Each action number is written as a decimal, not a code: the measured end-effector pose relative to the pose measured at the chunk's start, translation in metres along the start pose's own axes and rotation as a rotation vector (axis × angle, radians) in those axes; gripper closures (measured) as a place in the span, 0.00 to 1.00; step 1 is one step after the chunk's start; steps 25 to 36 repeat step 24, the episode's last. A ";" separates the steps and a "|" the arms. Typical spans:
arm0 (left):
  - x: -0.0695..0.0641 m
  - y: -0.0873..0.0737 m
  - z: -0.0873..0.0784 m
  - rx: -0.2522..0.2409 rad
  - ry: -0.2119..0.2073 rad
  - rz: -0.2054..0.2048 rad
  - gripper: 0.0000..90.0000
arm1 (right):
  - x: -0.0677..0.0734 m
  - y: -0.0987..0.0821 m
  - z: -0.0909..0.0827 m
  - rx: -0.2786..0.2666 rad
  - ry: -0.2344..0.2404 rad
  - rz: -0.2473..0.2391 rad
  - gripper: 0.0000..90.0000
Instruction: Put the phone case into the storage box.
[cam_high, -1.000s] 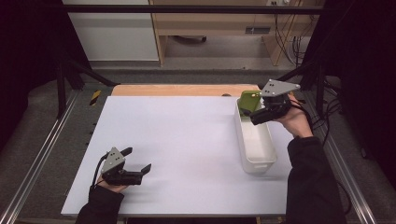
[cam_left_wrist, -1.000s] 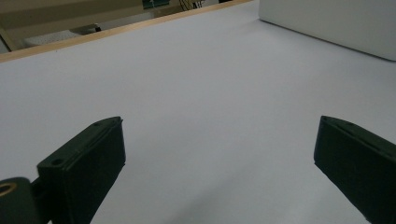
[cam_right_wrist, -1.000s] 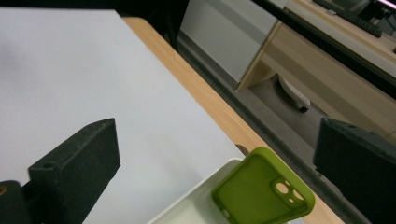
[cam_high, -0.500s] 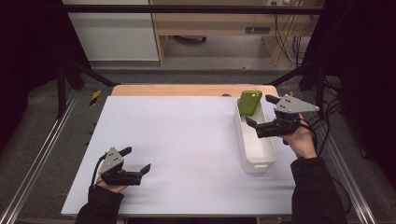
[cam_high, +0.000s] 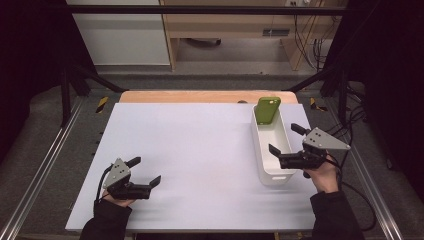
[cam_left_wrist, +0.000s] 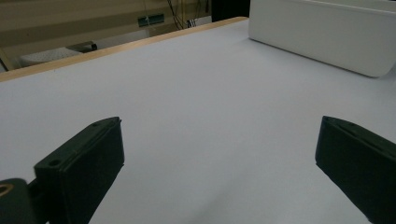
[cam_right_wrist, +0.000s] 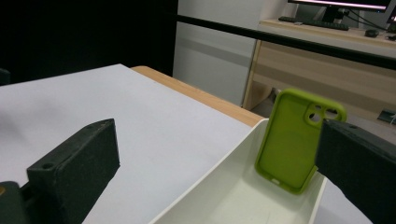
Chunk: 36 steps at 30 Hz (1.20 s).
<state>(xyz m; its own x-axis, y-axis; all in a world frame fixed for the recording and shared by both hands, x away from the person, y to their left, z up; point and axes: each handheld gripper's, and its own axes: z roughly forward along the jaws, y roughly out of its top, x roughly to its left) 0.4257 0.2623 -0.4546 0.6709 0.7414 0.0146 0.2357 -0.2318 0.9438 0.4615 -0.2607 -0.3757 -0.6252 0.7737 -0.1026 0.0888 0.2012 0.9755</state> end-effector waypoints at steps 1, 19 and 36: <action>0.000 0.000 0.000 0.000 -0.001 -0.001 0.01 | 0.000 -0.003 -0.002 -0.006 0.000 0.009 0.01; -0.001 0.002 -0.004 -0.034 -0.019 0.000 0.01 | 0.007 -0.051 -0.029 0.013 0.003 0.083 0.01; -0.001 0.003 -0.004 -0.036 -0.019 0.001 0.01 | 0.005 -0.055 -0.035 0.006 0.000 0.092 0.01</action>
